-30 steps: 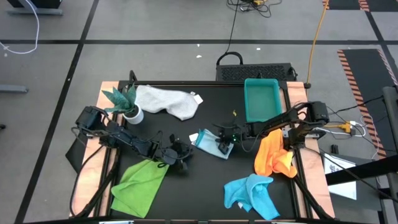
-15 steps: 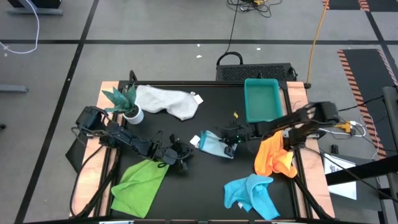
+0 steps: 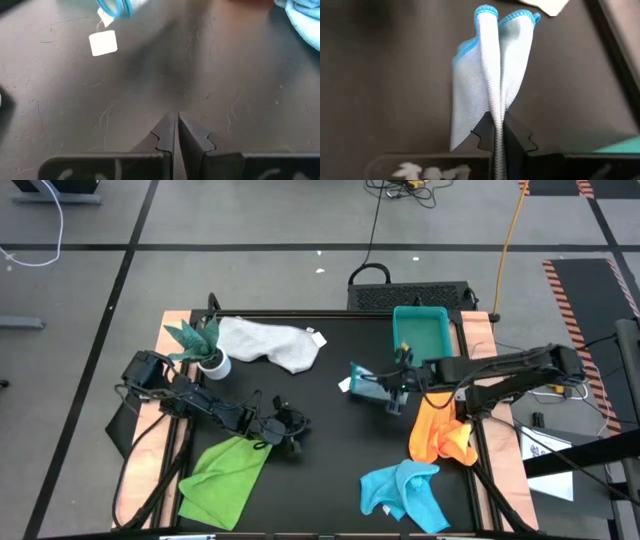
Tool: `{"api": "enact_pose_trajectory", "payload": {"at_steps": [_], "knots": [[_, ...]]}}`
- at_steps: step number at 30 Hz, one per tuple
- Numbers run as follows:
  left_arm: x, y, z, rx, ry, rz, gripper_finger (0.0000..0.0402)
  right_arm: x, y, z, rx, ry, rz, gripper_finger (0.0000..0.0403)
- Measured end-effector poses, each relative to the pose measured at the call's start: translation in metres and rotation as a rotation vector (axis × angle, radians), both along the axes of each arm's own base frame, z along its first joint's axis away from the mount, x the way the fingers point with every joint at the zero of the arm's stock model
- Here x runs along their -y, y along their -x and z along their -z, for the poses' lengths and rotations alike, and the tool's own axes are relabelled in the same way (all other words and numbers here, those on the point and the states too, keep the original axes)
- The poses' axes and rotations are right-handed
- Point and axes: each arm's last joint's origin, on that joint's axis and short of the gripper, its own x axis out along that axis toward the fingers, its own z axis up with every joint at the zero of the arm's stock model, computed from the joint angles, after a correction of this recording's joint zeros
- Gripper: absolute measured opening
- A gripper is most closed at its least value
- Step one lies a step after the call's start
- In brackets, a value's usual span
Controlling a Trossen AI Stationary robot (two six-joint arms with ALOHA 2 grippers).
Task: Fold microfiber towels
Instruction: Put the light blue microfiber cloth into the green bin
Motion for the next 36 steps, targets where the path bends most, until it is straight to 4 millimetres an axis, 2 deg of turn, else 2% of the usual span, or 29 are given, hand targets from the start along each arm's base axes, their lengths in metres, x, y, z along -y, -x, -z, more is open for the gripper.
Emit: {"api": "enact_pose_trajectory", "payload": {"at_steps": [5, 9, 12, 15, 18, 25, 31, 36], "knots": [[0.0, 0.0, 0.0, 0.0, 0.0, 0.0, 0.0026, 0.006, 0.007, -0.014, -0.046, 0.066, -0.032, 0.0004], [0.0, 0.0, 0.0, 0.0, 0.0, 0.0, 0.0026, 0.016, 0.015, -0.036, -0.116, 0.219, -0.005, 0.0004], [0.0, 0.0, 0.0, 0.0, 0.0, 0.0, 0.0026, 0.029, 0.024, -0.054, -0.205, 0.315, 0.033, 0.0004], [0.0, 0.0, 0.0, 0.0, 0.0, 0.0, 0.0026, 0.049, 0.033, -0.062, -0.31, 0.355, 0.036, 0.0005], [0.0, 0.0, 0.0, -0.001, -0.002, 0.001, 0.0026, 0.071, 0.042, -0.059, -0.407, 0.386, 0.021, 0.0005], [0.0, 0.0, 0.0, -0.002, -0.006, 0.004, 0.0026, 0.121, 0.064, -0.039, -0.6, 0.386, 0.063, 0.0005], [0.0, 0.0, 0.0, -0.003, -0.006, 0.005, 0.0026, 0.143, 0.066, -0.022, -0.447, 0.303, -0.072, 0.0006], [0.0, 0.0, 0.0, -0.003, -0.006, 0.005, 0.0026, 0.158, 0.068, -0.012, -0.368, 0.317, -0.092, 0.0006]]}}
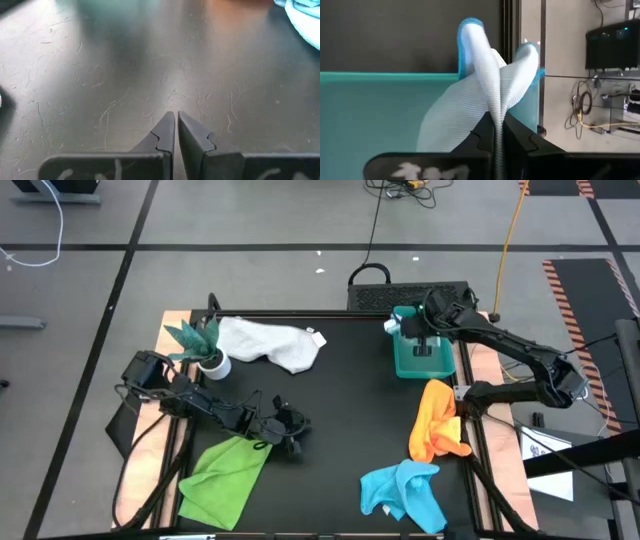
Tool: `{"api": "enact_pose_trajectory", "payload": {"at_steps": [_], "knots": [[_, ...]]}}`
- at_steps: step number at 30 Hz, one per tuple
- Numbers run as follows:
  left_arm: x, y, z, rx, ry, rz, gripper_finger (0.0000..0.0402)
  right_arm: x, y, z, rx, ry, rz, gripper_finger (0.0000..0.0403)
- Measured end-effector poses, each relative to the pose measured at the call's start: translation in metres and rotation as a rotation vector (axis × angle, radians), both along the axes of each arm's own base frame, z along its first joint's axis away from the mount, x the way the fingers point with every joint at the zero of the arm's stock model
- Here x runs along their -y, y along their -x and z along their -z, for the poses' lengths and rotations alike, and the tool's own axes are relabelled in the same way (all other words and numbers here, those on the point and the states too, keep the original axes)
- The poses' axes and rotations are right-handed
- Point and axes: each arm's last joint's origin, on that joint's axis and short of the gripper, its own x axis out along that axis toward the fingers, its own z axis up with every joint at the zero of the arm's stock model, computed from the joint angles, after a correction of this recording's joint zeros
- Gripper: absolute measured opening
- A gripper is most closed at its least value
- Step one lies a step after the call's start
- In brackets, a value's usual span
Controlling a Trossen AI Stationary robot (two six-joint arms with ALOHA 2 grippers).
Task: Fold microfiber towels
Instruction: Put the light blue microfiber cloth into the green bin
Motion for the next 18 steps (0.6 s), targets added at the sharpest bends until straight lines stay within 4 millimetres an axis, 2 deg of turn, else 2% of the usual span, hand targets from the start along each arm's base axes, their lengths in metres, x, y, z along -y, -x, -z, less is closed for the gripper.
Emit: {"api": "enact_pose_trajectory", "payload": {"at_steps": [7, 18], "knots": [[0.0, 0.0, 0.0, 0.0, 0.001, 0.0, 0.0026, 0.026, 0.02, 0.03, -0.081, -0.061, 0.109, 0.0006], [-0.003, -0.001, 0.0, 0.001, 0.004, -0.01, 0.0026, 0.035, 0.006, 0.066, -0.1, -0.221, 0.139, 0.0006]]}}
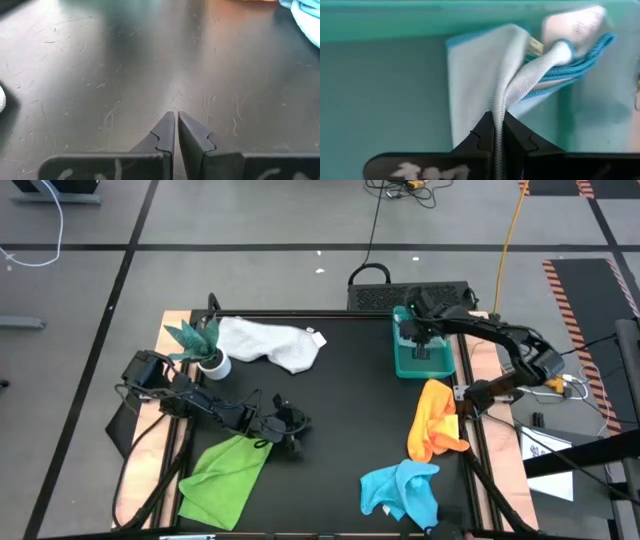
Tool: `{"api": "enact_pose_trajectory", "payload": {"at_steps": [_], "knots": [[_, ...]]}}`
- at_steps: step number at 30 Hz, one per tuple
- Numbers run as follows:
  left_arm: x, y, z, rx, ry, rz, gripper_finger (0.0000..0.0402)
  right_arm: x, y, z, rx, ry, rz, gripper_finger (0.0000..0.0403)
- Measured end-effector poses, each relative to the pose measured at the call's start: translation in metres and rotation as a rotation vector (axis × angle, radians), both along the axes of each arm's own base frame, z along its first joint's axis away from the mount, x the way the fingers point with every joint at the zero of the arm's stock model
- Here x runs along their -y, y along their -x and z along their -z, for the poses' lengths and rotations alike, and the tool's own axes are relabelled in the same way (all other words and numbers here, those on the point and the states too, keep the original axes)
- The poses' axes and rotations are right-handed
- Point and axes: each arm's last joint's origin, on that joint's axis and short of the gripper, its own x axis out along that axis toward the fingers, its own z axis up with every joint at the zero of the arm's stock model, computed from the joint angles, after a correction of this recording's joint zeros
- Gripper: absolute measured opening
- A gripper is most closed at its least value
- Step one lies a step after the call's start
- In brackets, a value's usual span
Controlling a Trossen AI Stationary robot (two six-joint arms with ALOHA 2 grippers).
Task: Fold microfiber towels
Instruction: Put the light blue microfiber cloth into the green bin
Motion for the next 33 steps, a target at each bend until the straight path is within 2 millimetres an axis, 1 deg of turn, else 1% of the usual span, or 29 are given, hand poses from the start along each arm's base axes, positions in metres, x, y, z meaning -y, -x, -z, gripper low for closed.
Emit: {"api": "enact_pose_trajectory", "payload": {"at_steps": [2, 7, 11, 16, 20, 24, 27, 30, 33], "knots": [[0.0, 0.0, 0.0, 0.0, 0.0, 0.0, 0.0026, 0.002, -0.002, 0.006, -0.036, 0.01, 0.019, 0.0006], [0.0, 0.0, 0.0, 0.0, 0.001, 0.0, 0.0026, 0.012, -0.002, 0.014, -0.128, 0.11, 0.14, 0.0006], [0.0, 0.0, 0.0, 0.001, 0.001, 0.0, 0.0026, 0.017, -0.003, 0.017, -0.133, 0.151, 0.191, 0.0012], [0.001, 0.0, 0.0, 0.002, 0.006, -0.001, 0.0026, 0.019, -0.003, 0.019, -0.134, 0.183, 0.212, 0.0039], [0.001, 0.0, 0.0, 0.004, 0.012, -0.004, 0.0026, 0.02, -0.003, 0.022, -0.175, 0.294, 0.268, 0.0077], [0.001, 0.0, 0.0, 0.004, 0.013, -0.004, 0.0026, 0.018, -0.003, 0.016, -0.259, 0.41, 0.354, 0.0116], [0.001, 0.0, 0.0, 0.004, 0.013, -0.004, 0.0026, 0.01, -0.002, 0.01, -0.304, 0.413, 0.33, 0.0133], [0.001, 0.0, 0.0, 0.004, 0.013, -0.004, 0.0026, 0.003, -0.002, 0.001, -0.268, 0.429, 0.339, 0.0137], [0.001, 0.0, 0.0, 0.005, 0.014, -0.005, 0.0026, -0.002, -0.002, -0.01, -0.136, 0.396, 0.349, 0.013]]}}
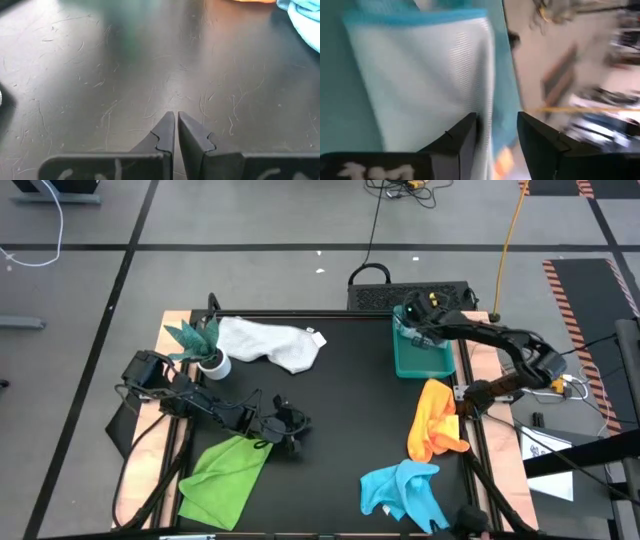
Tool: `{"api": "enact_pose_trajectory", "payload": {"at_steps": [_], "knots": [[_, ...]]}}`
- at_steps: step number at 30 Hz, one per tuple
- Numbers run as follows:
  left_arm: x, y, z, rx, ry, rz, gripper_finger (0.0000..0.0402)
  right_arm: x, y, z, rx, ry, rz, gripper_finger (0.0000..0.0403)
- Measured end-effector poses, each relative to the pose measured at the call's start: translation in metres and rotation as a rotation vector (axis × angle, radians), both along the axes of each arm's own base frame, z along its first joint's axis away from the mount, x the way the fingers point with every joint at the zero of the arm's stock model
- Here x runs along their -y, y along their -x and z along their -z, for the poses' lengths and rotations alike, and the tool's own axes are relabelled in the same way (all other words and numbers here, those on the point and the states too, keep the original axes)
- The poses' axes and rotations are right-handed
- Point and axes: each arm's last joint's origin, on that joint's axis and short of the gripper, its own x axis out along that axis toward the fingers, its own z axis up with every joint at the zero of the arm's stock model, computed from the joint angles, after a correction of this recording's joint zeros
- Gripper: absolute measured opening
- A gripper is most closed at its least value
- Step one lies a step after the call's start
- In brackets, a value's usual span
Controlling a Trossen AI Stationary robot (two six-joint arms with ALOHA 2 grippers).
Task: Fold microfiber towels
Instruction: Put the light blue microfiber cloth into the green bin
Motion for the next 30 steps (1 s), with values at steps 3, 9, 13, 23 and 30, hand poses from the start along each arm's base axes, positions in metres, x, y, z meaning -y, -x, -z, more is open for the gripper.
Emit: {"api": "enact_pose_trajectory", "payload": {"at_steps": [3, 9, 13, 23, 30], "knots": [[0.0, 0.0, 0.0, 0.001, 0.002, -0.001, 0.0026, -0.004, 0.001, -0.01, 0.181, -0.036, -0.014, 0.0117], [0.0, 0.0, 0.0, 0.002, 0.006, -0.004, 0.0026, 0.002, 0.013, -0.014, 0.351, -0.041, 0.131, 0.0074], [0.0, 0.0, 0.0, 0.003, 0.007, -0.004, 0.0026, 0.01, 0.014, -0.007, 0.59, -0.156, 0.224, 0.0024], [0.0, 0.0, 0.0, 0.002, 0.005, -0.003, 0.0026, 0.036, 0.009, 0.041, 0.559, -0.138, 0.449, 0.0002], [0.0, 0.0, 0.0, 0.002, 0.002, -0.001, 0.0026, 0.038, -0.001, 0.043, 0.68, -0.305, 0.213, 0.0001]]}}
